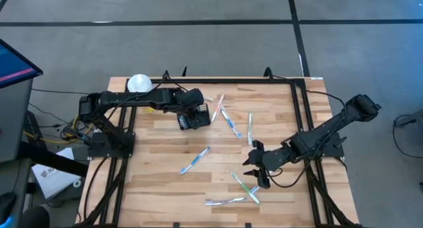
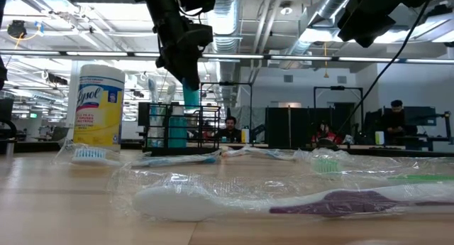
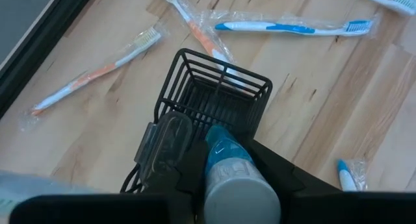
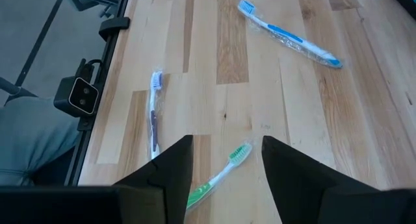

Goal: Pick & Place toothbrushing station
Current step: Put the mouthwash bottle into the mesh organizer

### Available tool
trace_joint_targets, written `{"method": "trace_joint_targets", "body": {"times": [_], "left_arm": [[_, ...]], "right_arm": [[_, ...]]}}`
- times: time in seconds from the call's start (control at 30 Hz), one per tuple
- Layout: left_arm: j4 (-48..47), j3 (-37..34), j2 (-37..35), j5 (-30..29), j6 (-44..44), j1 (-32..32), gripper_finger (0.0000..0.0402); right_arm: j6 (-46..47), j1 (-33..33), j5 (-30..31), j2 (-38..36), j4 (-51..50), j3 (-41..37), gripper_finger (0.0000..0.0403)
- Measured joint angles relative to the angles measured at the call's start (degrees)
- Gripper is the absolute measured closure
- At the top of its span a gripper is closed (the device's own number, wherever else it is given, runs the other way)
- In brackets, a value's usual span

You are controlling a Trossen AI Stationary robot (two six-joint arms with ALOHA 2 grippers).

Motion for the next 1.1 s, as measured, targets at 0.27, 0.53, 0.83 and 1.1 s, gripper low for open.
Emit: {"method": "trace_joint_targets", "body": {"times": [0.27, 0.53, 0.83, 1.1], "left_arm": [[0.5, 0.0, 1.0, 0.3, 0.0, 0.1, 0.0322], [1.9, 0.0, 4.0, 2.1, 0.1, 1.4, 0.0322], [2.1, 0.0, 6.4, 4.0, 0.1, 2.4, 0.032], [2.2, 0.0, 7.0, 4.3, 0.1, 2.8, 0.0318]], "right_arm": [[0.0, 0.0, 0.0, 0.0, 0.0, 0.0, 0.023], [0.0, 0.0, 0.0, 0.0, -0.3, 0.0, 0.023], [0.0, 0.0, 0.0, 0.0, -0.4, 0.0, 0.023], [-0.1, 0.0, 0.0, 0.0, -0.4, 0.0, 0.023]]}}
